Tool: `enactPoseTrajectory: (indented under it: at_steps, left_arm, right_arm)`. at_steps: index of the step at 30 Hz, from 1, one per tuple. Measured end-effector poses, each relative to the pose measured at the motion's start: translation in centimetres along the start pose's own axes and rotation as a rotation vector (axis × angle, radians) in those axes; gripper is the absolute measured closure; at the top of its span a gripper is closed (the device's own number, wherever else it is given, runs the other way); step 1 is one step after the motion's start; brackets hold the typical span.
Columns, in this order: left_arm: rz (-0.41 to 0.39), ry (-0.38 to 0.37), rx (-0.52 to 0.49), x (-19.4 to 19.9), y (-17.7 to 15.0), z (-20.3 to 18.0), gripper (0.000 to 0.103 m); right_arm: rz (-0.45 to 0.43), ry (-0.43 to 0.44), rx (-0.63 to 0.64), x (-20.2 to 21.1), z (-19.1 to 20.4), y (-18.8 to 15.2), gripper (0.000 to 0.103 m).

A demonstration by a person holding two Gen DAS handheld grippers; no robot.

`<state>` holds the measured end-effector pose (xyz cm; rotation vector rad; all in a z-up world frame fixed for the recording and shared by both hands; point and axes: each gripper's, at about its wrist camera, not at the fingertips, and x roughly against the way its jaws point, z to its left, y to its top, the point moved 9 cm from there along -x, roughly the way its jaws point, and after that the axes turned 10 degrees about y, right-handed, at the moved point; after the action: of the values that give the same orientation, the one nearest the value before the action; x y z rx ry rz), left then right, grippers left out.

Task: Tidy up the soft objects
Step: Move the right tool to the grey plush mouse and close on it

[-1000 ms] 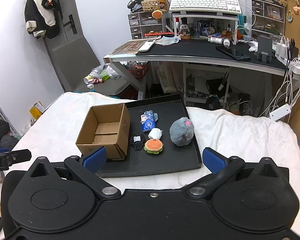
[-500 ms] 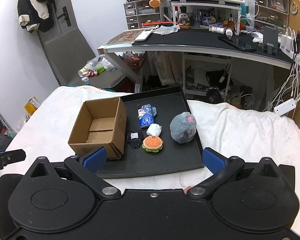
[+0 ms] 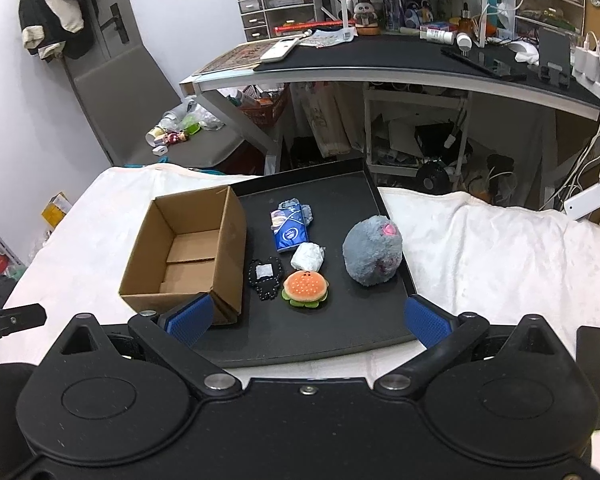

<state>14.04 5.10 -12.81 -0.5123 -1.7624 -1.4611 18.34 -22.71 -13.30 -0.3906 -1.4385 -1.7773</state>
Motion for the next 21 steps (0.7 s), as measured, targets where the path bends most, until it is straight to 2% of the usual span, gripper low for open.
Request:
enactPoseTrajectory:
  at_steps: [10, 21]
  left_arm:
    - [0.025, 0.011, 0.057, -3.3, 1.0, 0.9, 0.003]
    - [0.066, 0.01, 0.07, -7.2, 1.3, 1.0, 0.004]
  right_arm:
    - [0.019, -0.019, -0.041, -3.3, -1.8, 1.1, 0.0]
    - [0.03, -0.047, -0.102, -7.1, -4.7, 2.6, 0.0]
